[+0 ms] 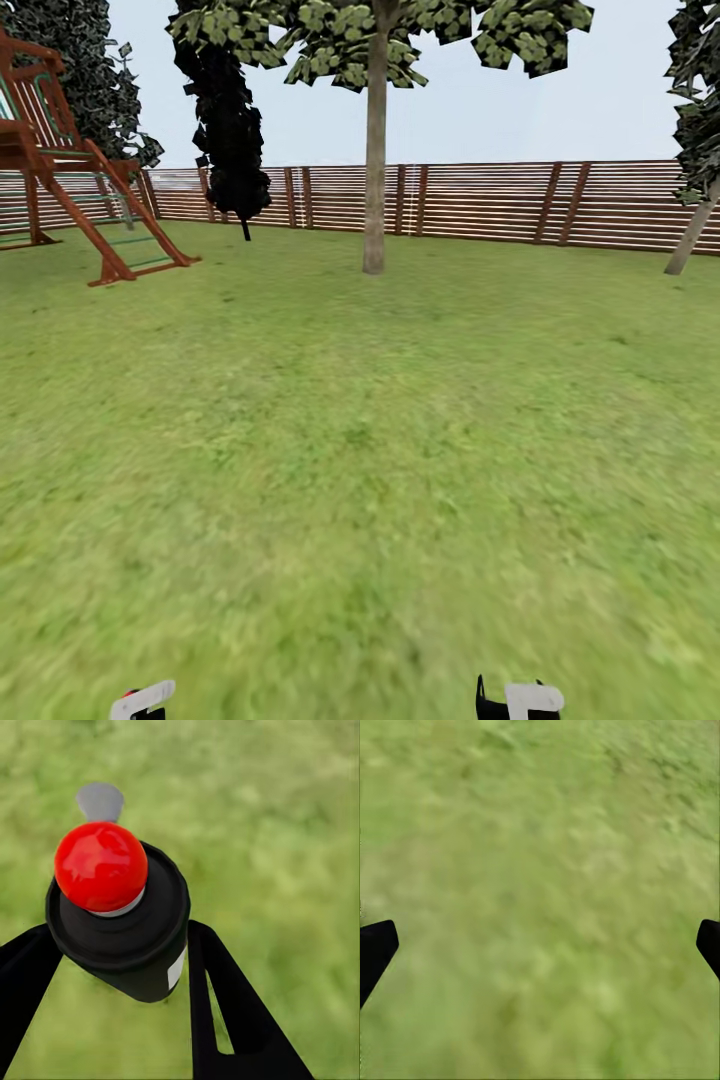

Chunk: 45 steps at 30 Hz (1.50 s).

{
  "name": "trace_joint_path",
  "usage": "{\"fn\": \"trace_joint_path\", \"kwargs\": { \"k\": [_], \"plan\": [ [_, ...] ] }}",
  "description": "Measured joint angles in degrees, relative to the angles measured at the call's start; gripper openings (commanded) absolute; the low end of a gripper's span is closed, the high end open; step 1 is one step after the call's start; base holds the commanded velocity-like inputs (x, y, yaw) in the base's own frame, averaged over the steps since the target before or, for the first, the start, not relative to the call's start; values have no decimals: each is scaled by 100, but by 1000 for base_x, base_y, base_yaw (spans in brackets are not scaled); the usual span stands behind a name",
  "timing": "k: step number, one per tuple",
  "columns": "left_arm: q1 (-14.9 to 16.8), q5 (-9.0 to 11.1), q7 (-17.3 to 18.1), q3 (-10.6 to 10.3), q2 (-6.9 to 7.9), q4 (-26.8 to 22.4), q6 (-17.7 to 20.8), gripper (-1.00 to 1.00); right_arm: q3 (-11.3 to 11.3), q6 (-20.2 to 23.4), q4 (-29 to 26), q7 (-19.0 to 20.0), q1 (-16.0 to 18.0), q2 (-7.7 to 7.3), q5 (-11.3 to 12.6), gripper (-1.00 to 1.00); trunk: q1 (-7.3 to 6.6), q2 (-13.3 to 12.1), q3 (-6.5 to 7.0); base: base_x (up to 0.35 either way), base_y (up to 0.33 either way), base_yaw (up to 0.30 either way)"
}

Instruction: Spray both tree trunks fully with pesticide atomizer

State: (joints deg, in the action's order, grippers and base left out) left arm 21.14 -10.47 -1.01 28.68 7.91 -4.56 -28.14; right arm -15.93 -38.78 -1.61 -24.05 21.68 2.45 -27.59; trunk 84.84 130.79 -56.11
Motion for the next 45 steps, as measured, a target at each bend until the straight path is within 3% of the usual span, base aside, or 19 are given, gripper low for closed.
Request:
{"fn": "trace_joint_path", "kwargs": {
  "k": [45],
  "plan": [
    [0,0,0,0,0,0,5,-100,-1,-1,0,-1,0,0,1,100,0,0,0,338,3,0]
  ]
}}
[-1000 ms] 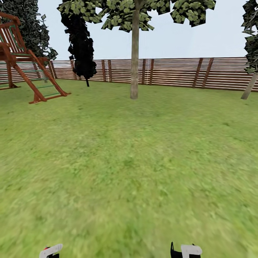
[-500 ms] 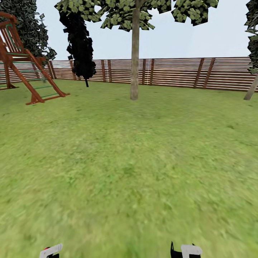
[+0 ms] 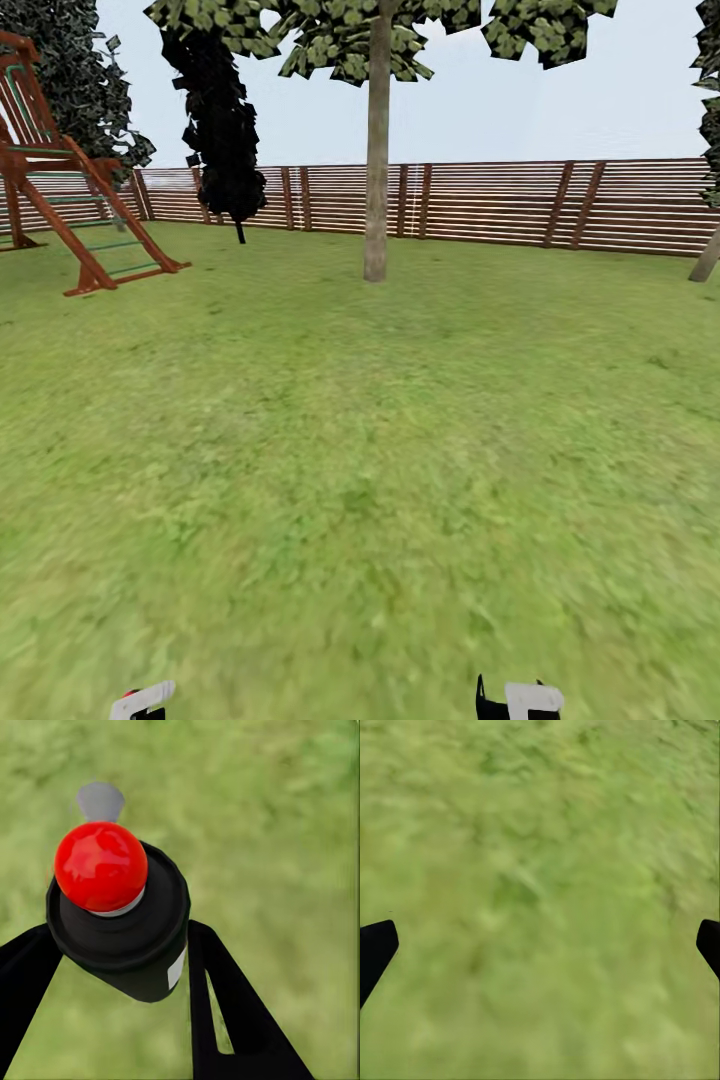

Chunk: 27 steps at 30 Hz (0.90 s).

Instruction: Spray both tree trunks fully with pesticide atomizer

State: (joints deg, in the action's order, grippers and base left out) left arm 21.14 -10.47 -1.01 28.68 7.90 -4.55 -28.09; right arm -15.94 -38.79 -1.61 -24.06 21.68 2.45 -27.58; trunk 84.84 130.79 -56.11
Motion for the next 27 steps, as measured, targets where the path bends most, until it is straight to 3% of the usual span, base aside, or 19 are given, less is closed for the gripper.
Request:
{"fn": "trace_joint_path", "kwargs": {
  "k": [27],
  "plan": [
    [0,0,0,0,0,0,0,-100,1,0,-1,0,0,0,0,100,0,0,0,338,0,0]
  ]
}}
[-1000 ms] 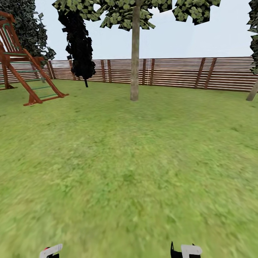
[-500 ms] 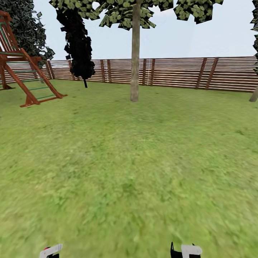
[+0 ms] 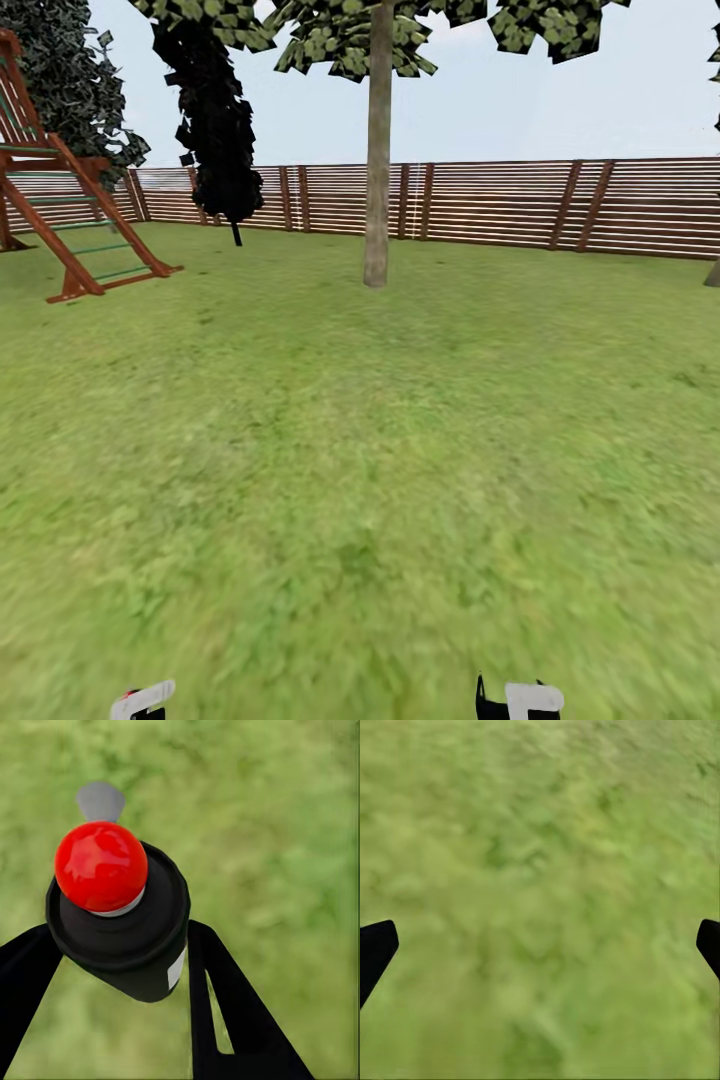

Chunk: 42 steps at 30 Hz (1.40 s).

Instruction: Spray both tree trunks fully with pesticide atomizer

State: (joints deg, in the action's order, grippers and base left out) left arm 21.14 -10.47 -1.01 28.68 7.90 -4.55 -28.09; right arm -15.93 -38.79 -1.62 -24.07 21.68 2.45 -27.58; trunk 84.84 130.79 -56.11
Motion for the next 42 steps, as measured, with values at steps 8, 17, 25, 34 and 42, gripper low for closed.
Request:
{"fn": "trace_joint_path", "kwargs": {
  "k": [8,17,25,34,42],
  "plan": [
    [0,0,0,0,0,0,0,-100,0,0,1,0,0,0,-1,100,0,0,0,339,0,0],
    [0,0,0,0,0,0,-7,-100,1,0,0,0,0,0,2,100,0,0,0,338,0,0],
    [0,0,0,0,0,0,-7,-100,-3,0,0,0,0,0,2,100,0,0,0,338,0,0],
    [0,0,0,0,0,0,0,-100,1,0,1,0,0,0,0,100,0,0,0,338,0,0],
    [0,0,0,0,0,0,0,-100,-2,0,0,0,0,0,0,100,0,0,0,338,0,0]
  ]
}}
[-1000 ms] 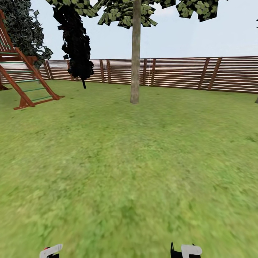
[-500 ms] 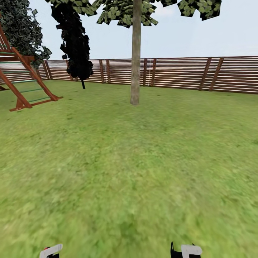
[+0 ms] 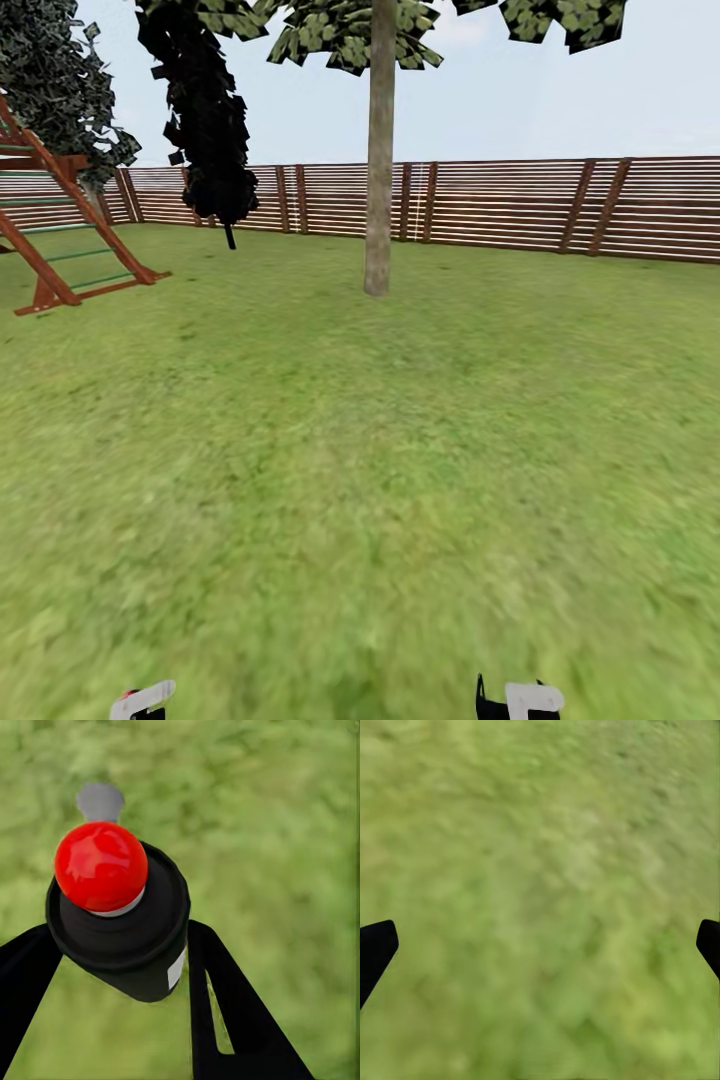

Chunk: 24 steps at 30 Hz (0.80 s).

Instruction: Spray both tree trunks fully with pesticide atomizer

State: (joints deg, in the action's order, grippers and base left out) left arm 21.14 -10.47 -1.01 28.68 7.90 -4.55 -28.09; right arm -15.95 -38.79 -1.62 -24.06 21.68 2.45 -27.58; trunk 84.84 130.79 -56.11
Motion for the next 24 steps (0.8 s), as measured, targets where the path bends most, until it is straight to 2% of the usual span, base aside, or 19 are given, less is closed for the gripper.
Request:
{"fn": "trace_joint_path", "kwargs": {
  "k": [24],
  "plan": [
    [0,0,0,0,0,0,0,-100,2,0,2,0,0,0,-1,100,0,0,0,338,0,0]
  ]
}}
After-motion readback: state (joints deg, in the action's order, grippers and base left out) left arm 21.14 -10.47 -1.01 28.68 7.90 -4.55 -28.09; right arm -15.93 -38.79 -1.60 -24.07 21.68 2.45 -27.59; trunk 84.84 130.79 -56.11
